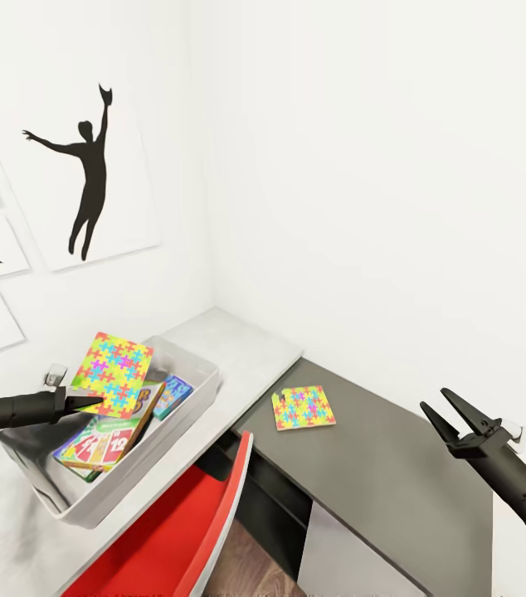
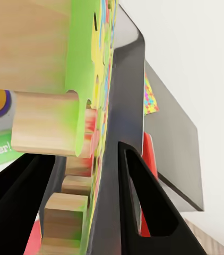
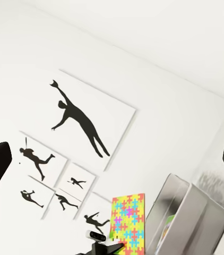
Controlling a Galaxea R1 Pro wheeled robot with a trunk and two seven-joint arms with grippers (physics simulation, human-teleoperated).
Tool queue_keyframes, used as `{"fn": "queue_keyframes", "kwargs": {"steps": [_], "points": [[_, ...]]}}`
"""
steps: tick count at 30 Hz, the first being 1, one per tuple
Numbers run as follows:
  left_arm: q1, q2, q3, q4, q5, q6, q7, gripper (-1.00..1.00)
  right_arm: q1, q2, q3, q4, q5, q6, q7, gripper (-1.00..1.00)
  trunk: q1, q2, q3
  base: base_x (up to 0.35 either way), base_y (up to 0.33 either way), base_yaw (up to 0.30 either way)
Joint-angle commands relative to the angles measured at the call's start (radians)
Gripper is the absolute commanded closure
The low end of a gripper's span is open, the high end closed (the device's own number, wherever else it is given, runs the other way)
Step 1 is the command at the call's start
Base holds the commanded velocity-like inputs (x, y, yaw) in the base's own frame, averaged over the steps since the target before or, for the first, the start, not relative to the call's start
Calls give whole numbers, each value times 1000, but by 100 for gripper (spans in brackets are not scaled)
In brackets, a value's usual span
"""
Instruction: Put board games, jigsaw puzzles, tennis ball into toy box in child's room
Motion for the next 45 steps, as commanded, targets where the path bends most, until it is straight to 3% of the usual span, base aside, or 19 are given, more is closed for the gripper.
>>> {"fn": "queue_keyframes", "kwargs": {"steps": [1,45], "points": [[-1,0,0,0,3,9,-2,100,-1,0,-1,0,1,5,3,-100,0,-1,-3,0,0,0],[-1,13,5,3,4,-17,-4,100,-1,1,-1,3,3,2,2,-100,0,-1,-75,0,0,0]]}}
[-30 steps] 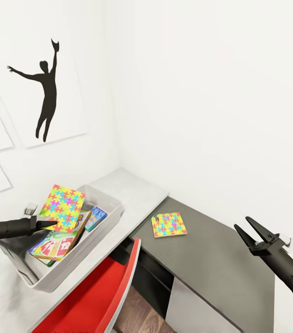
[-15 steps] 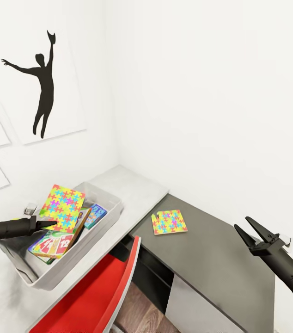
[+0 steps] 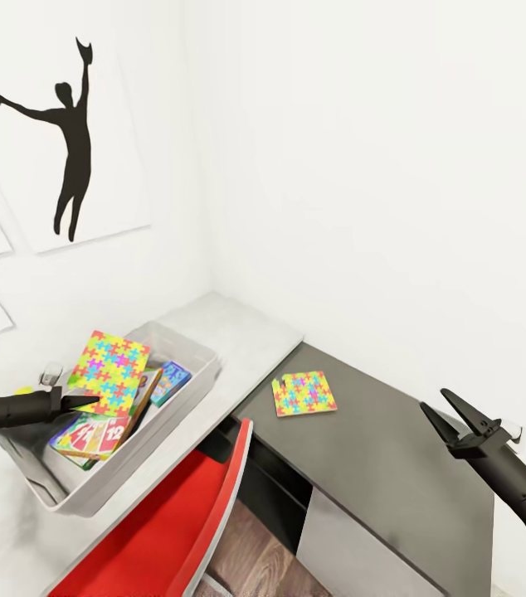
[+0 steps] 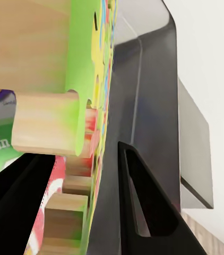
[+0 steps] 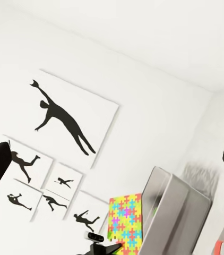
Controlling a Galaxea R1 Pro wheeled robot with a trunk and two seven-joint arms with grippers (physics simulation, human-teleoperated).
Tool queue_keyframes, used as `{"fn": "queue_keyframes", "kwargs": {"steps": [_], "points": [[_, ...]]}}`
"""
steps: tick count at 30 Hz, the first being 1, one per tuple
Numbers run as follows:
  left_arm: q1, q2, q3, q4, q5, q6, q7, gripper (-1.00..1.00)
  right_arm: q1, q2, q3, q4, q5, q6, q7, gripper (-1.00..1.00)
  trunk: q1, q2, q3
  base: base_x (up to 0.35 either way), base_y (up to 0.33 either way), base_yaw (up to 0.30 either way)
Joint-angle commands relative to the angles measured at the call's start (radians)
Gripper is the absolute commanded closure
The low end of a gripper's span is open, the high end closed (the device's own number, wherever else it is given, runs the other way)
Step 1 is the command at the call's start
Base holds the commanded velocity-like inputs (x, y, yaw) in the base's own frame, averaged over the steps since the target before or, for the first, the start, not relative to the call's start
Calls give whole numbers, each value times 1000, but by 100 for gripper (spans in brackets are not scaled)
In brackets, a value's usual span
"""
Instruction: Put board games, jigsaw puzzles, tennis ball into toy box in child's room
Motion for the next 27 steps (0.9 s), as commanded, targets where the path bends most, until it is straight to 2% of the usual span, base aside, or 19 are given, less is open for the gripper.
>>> {"fn": "queue_keyframes", "kwargs": {"steps": [1,27], "points": [[-1,1,0,0,4,10,-1,100,-1,0,-1,0,1,4,3,-100,0,-1,-3,0,0,0],[-2,3,4,0,2,15,14,100,-2,-1,-4,2,2,-2,3,-100,0,-1,-42,0,0,0]]}}
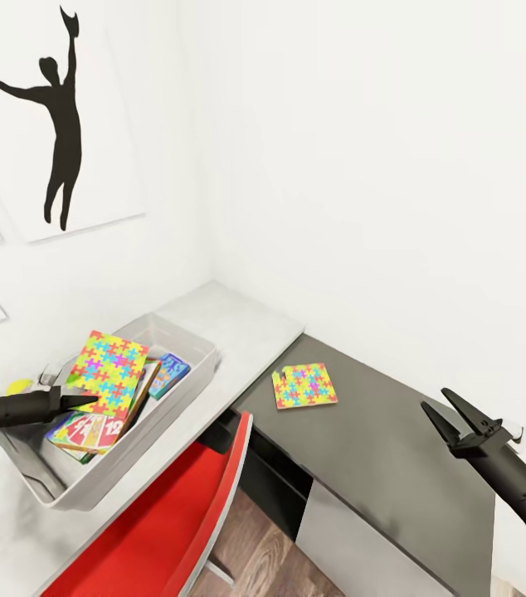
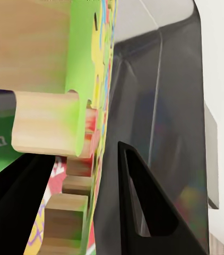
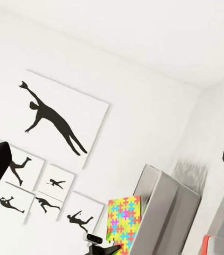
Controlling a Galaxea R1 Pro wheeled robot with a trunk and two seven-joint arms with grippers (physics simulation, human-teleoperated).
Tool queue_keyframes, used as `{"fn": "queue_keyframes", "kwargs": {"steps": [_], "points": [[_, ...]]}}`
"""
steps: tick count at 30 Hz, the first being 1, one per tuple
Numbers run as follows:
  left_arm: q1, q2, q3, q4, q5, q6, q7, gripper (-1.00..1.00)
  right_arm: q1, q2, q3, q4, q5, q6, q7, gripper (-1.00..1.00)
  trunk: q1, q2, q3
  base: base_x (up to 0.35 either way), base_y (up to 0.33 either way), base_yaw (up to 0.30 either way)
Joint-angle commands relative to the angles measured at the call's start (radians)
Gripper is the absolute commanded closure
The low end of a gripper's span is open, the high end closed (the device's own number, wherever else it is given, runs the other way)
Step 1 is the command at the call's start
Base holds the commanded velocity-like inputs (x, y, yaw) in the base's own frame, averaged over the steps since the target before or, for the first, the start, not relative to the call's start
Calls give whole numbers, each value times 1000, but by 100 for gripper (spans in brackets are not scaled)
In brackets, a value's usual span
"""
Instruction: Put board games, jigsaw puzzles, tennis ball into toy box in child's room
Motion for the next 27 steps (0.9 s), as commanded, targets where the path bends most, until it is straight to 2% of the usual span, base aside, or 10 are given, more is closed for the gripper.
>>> {"fn": "queue_keyframes", "kwargs": {"steps": [1,13,14,27], "points": [[-1,1,-1,0,2,7,-1,100,-1,0,-1,0,1,5,3,-100,0,-1,-1,0,0,0],[-1,1,-1,-1,2,7,-4,100,-1,0,-2,1,1,4,3,-100,0,-1,-2,0,0,0],[-1,1,-1,-1,2,8,-3,-100,-1,0,-2,1,1,4,3,-100,0,-1,-2,0,0,0],[-2,8,5,-12,3,10,-16,-100,-1,0,-1,2,1,3,2,-100,0,-1,-2,0,0,0]]}}
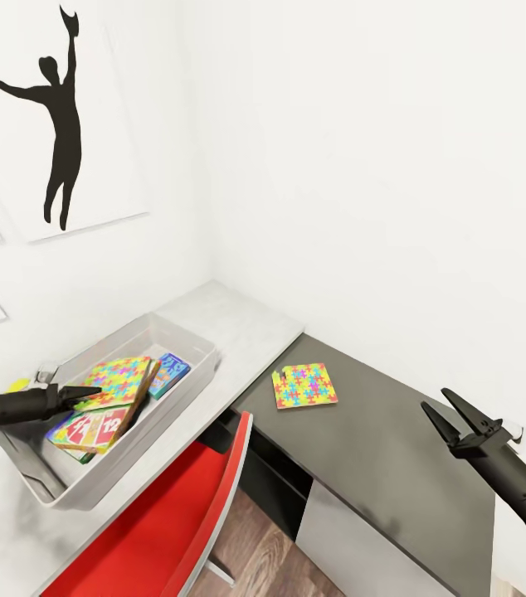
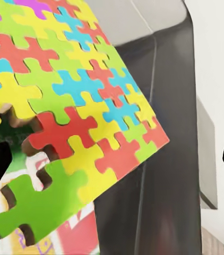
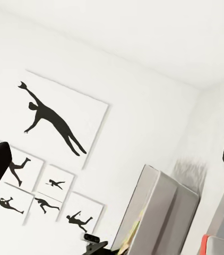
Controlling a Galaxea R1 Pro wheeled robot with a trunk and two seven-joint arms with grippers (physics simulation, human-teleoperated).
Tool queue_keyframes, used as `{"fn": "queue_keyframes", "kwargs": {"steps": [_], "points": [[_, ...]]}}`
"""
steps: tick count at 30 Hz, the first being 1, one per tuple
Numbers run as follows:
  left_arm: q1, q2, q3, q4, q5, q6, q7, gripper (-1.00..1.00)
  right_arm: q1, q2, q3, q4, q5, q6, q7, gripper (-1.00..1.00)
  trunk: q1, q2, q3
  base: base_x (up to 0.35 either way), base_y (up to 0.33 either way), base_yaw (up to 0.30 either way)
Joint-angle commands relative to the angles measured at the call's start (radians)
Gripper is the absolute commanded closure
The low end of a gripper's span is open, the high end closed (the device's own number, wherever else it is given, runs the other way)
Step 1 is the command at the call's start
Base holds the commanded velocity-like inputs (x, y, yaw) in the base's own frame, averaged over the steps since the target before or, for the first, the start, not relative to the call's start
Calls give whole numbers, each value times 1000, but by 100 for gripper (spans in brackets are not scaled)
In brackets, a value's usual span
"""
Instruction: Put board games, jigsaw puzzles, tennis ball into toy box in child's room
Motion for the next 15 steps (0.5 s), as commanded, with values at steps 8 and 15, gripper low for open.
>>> {"fn": "queue_keyframes", "kwargs": {"steps": [8,15], "points": [[-1,46,42,0,4,14,-6,-100,-1,0,-1,0,1,4,3,-100,0,-1,-1,0,0,0],[1,111,100,0,4,14,-41,-100,-1,0,-1,0,1,4,3,-100,0,-1,-1,0,0,0]]}}
